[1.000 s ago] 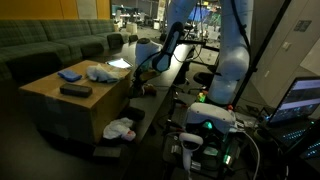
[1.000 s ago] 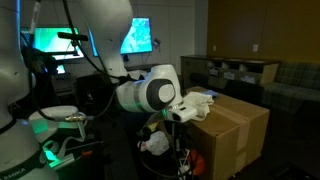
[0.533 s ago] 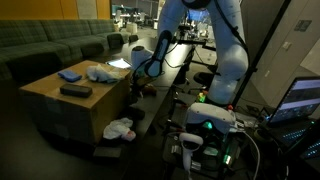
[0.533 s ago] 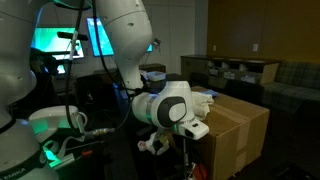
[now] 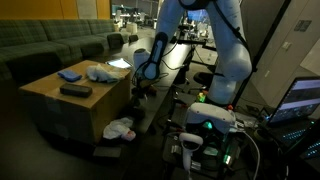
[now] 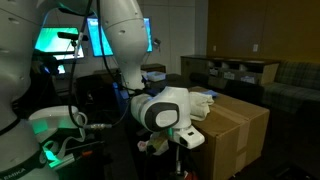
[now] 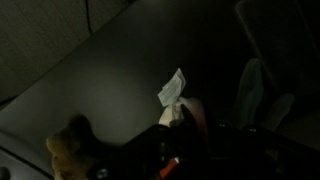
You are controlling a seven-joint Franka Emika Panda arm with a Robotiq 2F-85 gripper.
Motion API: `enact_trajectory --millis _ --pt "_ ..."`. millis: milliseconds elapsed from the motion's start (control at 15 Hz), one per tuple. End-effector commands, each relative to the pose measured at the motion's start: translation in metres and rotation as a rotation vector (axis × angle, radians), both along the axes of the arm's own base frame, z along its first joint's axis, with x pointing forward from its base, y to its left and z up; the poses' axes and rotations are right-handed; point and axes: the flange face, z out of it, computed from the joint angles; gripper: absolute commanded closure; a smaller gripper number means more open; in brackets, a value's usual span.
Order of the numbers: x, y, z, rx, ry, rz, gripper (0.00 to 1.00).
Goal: Replace the objects on the box with the objects on the table one after the other
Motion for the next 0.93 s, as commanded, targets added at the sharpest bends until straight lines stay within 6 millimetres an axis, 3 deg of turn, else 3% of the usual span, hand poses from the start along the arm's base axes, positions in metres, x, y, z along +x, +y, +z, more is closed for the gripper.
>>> enact_trajectory --millis 0,267,667,733,867 --pt "-0.024 0.011 -0.009 0.005 -0.009 -0.026 0.97" --pt "-0.034 0.016 -0.019 0.007 -0.036 -0.077 0.97" --pt "-0.004 -0.001 -0.025 -0.016 -0.099 -0.129 0.96" --pt "0.006 -0.008 -0.026 -0.018 -0.103 -0.145 0.64" --pt "0.02 -0.02 -0.026 -0.026 -0.115 -0.163 0.56"
